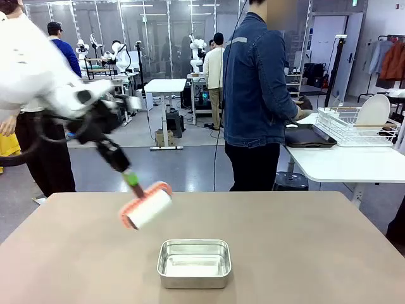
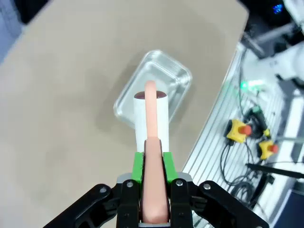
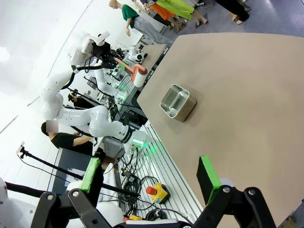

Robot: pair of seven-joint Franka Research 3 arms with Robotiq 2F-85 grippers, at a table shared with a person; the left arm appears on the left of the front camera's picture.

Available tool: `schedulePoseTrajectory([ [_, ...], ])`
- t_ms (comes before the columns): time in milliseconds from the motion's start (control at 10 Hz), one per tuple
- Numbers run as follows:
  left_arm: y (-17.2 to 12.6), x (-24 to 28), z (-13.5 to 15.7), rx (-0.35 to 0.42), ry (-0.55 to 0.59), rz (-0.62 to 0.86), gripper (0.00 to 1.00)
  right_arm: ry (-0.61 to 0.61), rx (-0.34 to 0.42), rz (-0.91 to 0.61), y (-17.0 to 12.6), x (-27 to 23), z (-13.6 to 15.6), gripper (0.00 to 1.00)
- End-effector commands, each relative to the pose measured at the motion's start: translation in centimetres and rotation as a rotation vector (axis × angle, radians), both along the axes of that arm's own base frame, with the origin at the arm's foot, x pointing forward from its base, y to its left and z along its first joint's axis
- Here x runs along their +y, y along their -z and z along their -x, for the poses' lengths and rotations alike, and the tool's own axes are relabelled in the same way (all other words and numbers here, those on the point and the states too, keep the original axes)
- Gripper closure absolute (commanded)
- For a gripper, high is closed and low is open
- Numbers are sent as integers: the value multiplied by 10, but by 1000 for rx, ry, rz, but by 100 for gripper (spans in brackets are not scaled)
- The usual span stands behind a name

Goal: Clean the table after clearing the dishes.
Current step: Place the Lint Roller back on top of the Airtight Container.

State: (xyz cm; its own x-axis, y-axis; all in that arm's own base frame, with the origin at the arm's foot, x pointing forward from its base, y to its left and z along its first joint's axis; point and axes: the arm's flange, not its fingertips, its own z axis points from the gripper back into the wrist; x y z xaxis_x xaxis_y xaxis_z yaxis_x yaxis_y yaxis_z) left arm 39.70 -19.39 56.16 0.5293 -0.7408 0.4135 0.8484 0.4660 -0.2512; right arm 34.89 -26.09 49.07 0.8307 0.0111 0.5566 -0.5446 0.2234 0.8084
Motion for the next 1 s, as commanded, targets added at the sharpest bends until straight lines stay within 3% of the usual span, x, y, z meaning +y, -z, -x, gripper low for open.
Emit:
schedulePoseTrajectory([
  [0,5,-47,-23,-25,233,-146,80,-12,-18,5,-1,0,3,0],
  [100,12,-77,-19,-30,337,-194,80,-12,-18,5,-1,0,3,0],
  [300,36,-114,-20,2,440,-266,80,-12,-18,5,-1,0,3,0],
  [900,95,-155,-40,-6,488,-259,80,-12,-18,5,-1,0,3,0],
])
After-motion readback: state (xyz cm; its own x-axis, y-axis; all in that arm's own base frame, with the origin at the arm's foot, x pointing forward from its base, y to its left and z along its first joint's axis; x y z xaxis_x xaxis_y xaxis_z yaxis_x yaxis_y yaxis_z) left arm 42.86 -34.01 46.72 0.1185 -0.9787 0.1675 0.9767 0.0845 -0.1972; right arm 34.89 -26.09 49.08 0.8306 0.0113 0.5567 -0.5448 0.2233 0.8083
